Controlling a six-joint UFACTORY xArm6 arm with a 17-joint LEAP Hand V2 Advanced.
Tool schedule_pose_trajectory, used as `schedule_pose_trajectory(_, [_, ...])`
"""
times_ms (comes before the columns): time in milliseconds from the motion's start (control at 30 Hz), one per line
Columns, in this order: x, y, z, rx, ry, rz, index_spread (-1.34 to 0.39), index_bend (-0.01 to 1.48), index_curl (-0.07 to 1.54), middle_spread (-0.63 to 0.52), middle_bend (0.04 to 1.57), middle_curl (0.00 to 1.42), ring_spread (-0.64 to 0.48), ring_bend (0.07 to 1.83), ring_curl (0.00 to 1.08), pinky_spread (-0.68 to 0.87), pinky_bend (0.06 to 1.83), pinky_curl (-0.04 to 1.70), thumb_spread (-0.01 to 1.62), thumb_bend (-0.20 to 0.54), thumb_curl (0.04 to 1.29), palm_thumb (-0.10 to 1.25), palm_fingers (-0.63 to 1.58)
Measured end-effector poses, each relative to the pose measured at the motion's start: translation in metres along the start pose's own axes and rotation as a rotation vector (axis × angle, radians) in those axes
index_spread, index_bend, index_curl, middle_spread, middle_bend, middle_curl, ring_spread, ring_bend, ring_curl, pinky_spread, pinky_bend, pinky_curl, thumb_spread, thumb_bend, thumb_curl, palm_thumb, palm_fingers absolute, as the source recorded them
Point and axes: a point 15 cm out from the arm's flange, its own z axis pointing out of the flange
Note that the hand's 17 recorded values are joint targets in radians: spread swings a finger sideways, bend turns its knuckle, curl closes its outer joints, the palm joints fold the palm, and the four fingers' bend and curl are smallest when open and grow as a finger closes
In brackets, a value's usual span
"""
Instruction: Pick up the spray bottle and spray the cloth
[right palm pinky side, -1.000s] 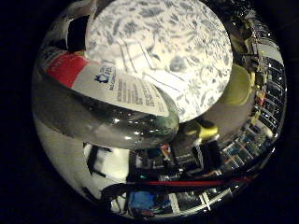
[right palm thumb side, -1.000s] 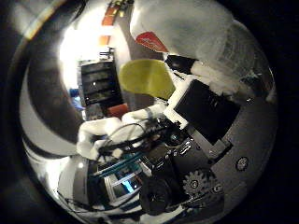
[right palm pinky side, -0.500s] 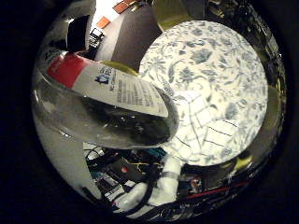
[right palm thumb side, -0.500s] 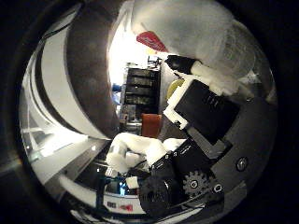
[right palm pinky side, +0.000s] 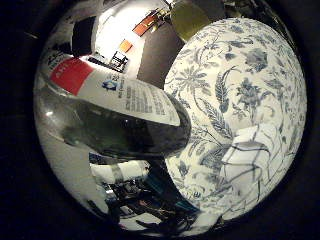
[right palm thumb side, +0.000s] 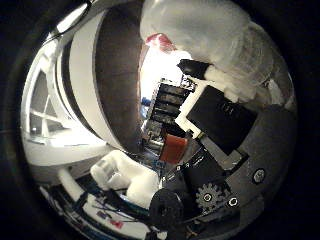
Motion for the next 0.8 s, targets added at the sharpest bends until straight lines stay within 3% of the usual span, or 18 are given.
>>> schedule_pose_trajectory(400, [0.045, 0.016, 0.032, -0.016, -0.048, 0.049, -0.18, 1.18, 0.66, -0.06, 1.34, 0.56, -0.15, 1.45, 0.58, -0.21, 1.01, 1.26, 1.10, -0.010, 0.62, 1.10, 1.22])
schedule_pose_trajectory(800, [0.058, 0.018, 0.032, -0.009, -0.045, 0.078, -0.18, 1.15, 0.66, -0.07, 1.33, 0.55, -0.16, 1.43, 0.57, -0.23, 1.00, 1.21, 1.10, -0.018, 0.60, 1.03, 1.20])
